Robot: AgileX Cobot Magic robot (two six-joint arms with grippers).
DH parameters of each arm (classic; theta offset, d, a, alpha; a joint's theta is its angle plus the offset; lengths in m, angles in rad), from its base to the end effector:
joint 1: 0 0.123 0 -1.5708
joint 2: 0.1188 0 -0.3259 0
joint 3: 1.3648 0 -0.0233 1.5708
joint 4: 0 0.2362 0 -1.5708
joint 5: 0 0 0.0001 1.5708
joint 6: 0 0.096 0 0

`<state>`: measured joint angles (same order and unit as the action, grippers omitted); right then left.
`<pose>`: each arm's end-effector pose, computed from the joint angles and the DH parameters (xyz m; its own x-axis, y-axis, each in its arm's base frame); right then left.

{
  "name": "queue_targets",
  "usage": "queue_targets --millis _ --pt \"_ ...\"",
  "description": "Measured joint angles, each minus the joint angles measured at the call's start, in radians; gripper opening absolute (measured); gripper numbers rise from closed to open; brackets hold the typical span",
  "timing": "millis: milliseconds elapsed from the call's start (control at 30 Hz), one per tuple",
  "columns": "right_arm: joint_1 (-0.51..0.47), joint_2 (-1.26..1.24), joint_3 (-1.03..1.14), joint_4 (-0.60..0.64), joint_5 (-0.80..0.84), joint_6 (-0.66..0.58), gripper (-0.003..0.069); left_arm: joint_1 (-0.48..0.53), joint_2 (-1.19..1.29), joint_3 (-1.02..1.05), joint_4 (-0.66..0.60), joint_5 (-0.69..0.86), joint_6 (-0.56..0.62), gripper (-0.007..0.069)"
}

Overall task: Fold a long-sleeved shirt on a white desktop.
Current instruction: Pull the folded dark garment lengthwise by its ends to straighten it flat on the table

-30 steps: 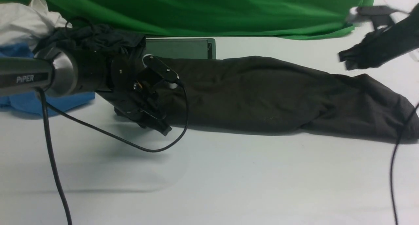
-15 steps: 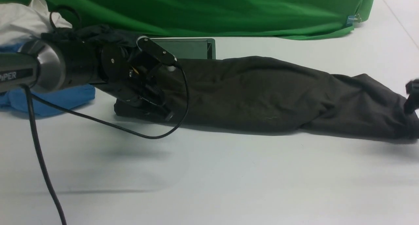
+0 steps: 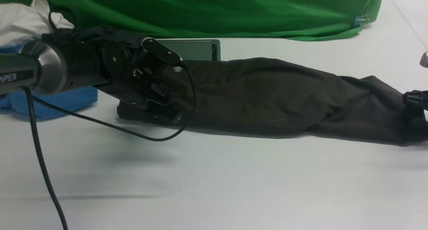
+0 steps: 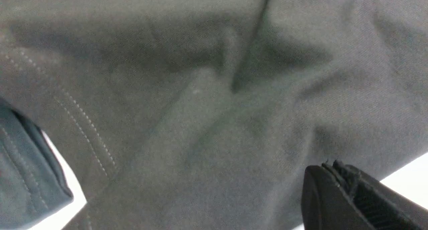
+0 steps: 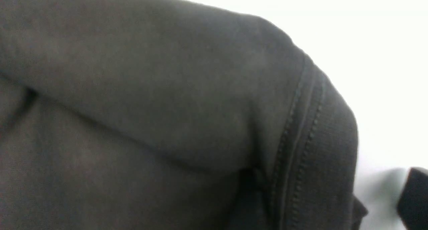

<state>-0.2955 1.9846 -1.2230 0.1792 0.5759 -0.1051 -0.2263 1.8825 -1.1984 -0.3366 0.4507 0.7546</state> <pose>0.3808 -0.1062 0.1840 -0.8929 0.3193 -0.3175 0.3010 0.9477 0.1065 0.3805 -0.1018 0.2244 -0.6223 0.5845 -0.5207 0.6275 0.7702 0.1146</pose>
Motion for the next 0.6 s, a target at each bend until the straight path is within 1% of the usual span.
queue_targets --millis 67,100,200,233,300,367,400,467,600 --pt "0.012 0.001 -0.002 0.038 0.001 -0.028 0.0406 0.000 0.000 0.000 0.001 -0.001 0.005 0.0017" --pt "0.022 0.002 -0.003 0.054 0.002 -0.038 0.0333 0.000 0.000 0.000 0.004 -0.001 0.005 0.0017" --pt "0.039 0.005 -0.005 0.067 0.006 -0.065 0.0185 0.000 0.000 0.000 0.006 -0.001 0.006 0.0017" --pt "0.041 0.004 -0.005 0.064 0.009 -0.077 0.0120 0.000 0.000 0.000 0.008 -0.001 0.006 0.0017" --pt "0.040 0.001 -0.005 0.049 0.014 -0.076 0.0106 0.000 0.000 0.000 0.008 0.000 0.006 0.0017" --pt "0.037 -0.010 -0.006 0.009 0.035 -0.070 0.0108 0.000 0.000 0.000 0.008 0.000 0.006 0.0017" --pt "0.029 -0.024 -0.002 -0.041 0.069 -0.053 0.0108 0.000 0.000 0.000 0.017 -0.001 0.006 0.0017" --pt "0.003 -0.055 0.012 -0.107 0.116 -0.027 0.0108 0.000 0.000 0.000 0.043 -0.008 0.006 0.0017" --pt "-0.049 -0.118 0.015 -0.156 0.123 -0.023 0.0108 0.002 0.017 0.000 0.059 -0.013 0.006 0.0017"
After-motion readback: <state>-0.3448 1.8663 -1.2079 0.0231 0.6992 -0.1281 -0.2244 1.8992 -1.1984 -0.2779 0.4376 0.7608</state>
